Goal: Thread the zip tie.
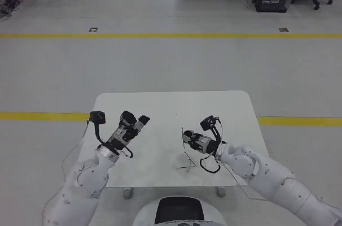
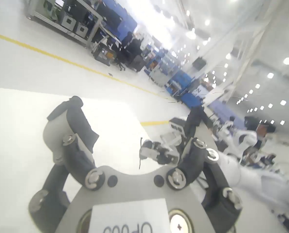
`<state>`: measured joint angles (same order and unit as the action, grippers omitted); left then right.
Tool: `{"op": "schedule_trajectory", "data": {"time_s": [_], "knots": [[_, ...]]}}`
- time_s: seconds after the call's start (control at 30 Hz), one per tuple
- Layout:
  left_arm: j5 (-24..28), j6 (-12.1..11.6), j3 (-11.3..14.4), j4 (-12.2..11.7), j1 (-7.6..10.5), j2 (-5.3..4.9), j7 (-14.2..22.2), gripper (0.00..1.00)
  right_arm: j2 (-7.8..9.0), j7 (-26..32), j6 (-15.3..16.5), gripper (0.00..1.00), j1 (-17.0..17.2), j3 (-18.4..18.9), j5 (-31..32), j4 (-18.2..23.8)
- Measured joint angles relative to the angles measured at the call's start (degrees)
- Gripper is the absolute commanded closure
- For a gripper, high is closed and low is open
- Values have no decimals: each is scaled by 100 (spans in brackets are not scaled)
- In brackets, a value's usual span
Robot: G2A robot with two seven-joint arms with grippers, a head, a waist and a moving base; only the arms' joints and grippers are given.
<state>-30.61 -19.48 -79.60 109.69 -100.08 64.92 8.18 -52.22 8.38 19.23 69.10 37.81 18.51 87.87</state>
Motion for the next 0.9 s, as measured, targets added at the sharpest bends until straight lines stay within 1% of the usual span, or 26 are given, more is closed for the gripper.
{"op": "schedule_trajectory", "data": {"time_s": [0.1, 0.13, 0.2, 0.4, 0.47, 0.57, 0.6, 0.73, 0.83, 0.9], "knots": [[-724, 0, 285, 2, 41, -63, -45, 0, -37, 159, 28, 100, 32, 68, -499, -83], [-862, 0, 327, -6, 53, -77, -94, 0, -41, 198, 28, 100, 23, 84, -584, -94], [-936, 0, 341, -16, 58, -85, -124, 0, -43, 216, 26, 100, 14, 91, -616, -100], [-943, 0, 346, -5, 69, -83, -106, 0, -43, 206, 20, 100, 19, 91, -601, -97], [-1182, 0, 416, 52, 115, -92, -82, 0, -59, 160, -13, 100, 67, 111, -673, -82], [-1989, 0, 630, 162, 171, -123, -185, 0, -104, 123, 17, 100, 124, 182, -948, -119], [-2377, 0, 746, 183, 192, -139, -257, 0, -125, 124, 25, 100, 137, 208, -1094, -143], [-3502, 0, 1098, 91, 290, -195, -486, 0, -184, 210, 26, 100, 157, 289, -1523, -239], [-4094, 0, 1305, -17, 384, -248, -691, 0, -222, 349, 26, 100, 165, 353, -1819, -312], [-4279, 0, 1339, -43, 406, -264, -749, 0, -229, 383, 25, 100, 160, 373, -1861, -333]]}}
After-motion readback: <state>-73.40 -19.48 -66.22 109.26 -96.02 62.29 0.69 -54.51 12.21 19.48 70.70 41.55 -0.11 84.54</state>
